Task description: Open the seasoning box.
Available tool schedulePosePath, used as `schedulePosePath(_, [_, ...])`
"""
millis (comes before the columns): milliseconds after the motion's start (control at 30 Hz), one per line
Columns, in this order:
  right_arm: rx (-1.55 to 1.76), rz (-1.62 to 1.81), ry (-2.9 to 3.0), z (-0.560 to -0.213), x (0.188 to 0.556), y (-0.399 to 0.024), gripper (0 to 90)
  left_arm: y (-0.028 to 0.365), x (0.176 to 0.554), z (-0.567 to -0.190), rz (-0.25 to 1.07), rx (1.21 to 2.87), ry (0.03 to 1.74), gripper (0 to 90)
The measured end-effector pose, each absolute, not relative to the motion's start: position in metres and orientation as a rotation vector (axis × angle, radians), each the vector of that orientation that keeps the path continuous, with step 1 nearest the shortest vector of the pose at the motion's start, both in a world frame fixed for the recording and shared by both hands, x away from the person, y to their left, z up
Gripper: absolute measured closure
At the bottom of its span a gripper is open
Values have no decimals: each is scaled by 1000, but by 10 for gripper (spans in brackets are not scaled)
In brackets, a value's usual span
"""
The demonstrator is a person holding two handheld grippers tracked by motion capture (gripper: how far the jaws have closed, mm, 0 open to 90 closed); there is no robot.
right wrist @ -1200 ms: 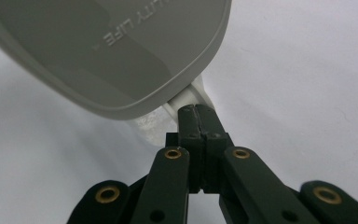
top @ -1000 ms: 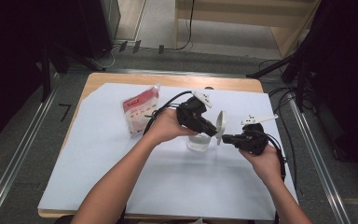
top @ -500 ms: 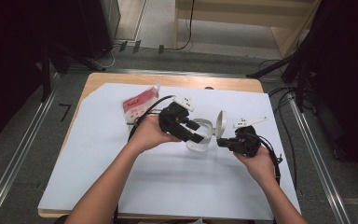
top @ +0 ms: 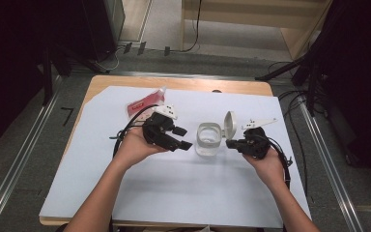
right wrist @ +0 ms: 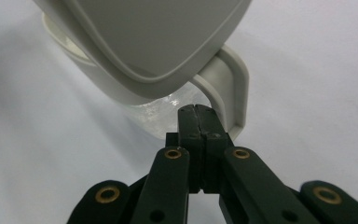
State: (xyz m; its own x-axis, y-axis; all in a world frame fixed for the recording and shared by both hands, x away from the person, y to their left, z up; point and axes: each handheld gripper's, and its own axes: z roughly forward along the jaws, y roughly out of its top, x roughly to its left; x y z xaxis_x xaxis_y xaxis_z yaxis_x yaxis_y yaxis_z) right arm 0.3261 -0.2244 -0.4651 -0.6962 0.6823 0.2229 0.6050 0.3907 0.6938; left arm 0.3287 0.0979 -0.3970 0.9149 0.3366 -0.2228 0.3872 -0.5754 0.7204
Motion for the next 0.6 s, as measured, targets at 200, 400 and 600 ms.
schedulePosePath(200, [1234, 1223, 2500, -467, 335, -232, 900, 115, 324, -398, -53, 2221, 548, 426])
schedulePosePath(400, [1207, 1243, 2528, -463, 328, -232, 807, 129, 321, -400, -42, 2234, 563, 426])
schedulePosePath(600, [1164, 1322, 2506, -458, 317, -238, 649, 139, 325, -405, -55, 2200, 603, 428])
